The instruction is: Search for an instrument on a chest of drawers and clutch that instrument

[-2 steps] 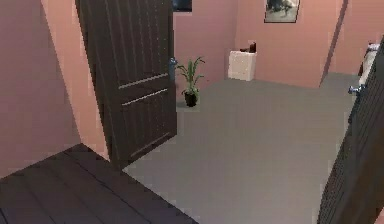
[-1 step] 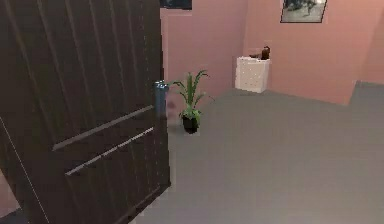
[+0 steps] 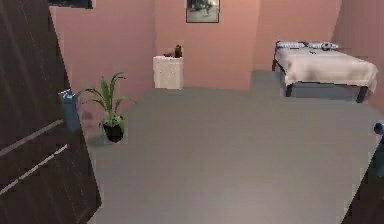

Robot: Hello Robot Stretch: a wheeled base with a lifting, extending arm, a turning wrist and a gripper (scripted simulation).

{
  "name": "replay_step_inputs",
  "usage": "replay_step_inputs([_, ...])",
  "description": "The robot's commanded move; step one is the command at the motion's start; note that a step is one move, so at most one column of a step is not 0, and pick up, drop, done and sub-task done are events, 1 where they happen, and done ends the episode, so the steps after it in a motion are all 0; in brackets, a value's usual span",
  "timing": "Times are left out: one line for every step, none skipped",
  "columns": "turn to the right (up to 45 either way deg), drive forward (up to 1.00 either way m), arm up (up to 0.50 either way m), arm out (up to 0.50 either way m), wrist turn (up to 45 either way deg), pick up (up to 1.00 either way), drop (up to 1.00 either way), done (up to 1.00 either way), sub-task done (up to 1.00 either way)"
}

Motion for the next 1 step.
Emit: replay_step_inputs([0.0,1.0,0.0,0.0,0.0,0.0,0.0,0.0,0.0])
